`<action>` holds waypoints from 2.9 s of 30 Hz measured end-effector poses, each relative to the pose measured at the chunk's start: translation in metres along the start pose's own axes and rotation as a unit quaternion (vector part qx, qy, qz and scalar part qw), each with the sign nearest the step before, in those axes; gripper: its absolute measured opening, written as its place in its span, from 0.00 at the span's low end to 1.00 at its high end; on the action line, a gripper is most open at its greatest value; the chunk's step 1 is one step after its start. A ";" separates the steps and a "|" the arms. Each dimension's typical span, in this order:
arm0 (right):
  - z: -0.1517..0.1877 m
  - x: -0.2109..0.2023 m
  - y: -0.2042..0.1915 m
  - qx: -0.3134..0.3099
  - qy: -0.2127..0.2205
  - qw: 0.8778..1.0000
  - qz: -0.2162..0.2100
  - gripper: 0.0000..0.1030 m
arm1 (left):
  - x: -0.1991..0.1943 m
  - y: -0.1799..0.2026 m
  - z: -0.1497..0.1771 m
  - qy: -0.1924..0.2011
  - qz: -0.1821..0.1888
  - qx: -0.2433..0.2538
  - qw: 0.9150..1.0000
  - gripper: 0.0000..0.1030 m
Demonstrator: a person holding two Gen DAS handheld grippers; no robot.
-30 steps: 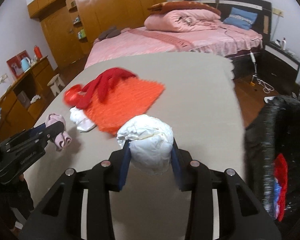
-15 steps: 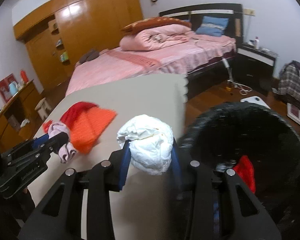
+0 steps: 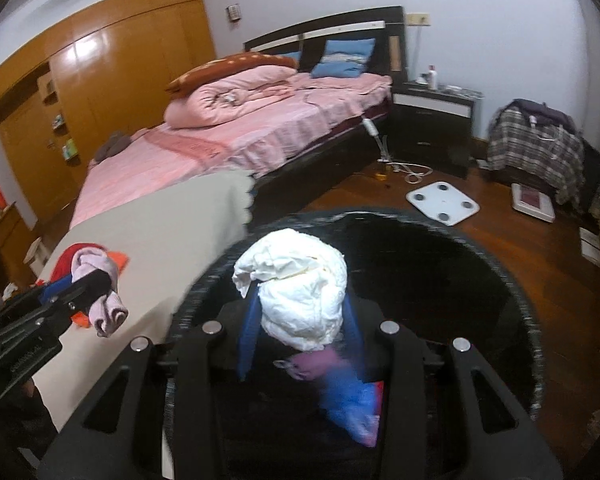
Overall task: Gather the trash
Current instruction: 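Carry the lilac cloth and white ball over the bin and open both grippers, then move both open grippers back to the pile on the bed, then grasp the red plastic bag with the left gripper while the right grasps the orange mesh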
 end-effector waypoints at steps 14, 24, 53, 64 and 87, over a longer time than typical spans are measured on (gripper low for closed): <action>-0.003 0.006 0.075 0.030 0.011 0.997 0.067 0.63 | 0.055 0.058 -0.015 -0.016 0.080 0.017 0.997 0.56; -0.009 -0.006 0.044 0.018 0.032 0.998 0.048 0.93 | -0.003 -0.004 -0.012 0.024 -0.018 0.007 1.000 0.74; -0.004 0.006 -0.239 -0.111 0.021 0.987 -0.117 0.93 | -0.174 -0.245 0.053 0.053 -0.279 -0.102 0.953 0.76; 0.014 0.031 -0.265 -0.134 0.002 0.985 -0.106 0.93 | -0.162 -0.308 0.076 0.016 -0.302 -0.139 0.943 0.76; 0.024 0.037 -0.290 -0.154 -0.006 0.981 -0.120 0.93 | -0.150 -0.334 0.087 0.005 -0.267 -0.171 0.948 0.47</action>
Point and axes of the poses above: each gripper's, at about its wrist camera, not at the fingertips, and x roughly the way its jaws point, y to its right, z to its underside, the point moved 7 cm from there along x, roughly the way its jaws point, and after that the axes turned 13 degrees about z, right-handed, at the moved point
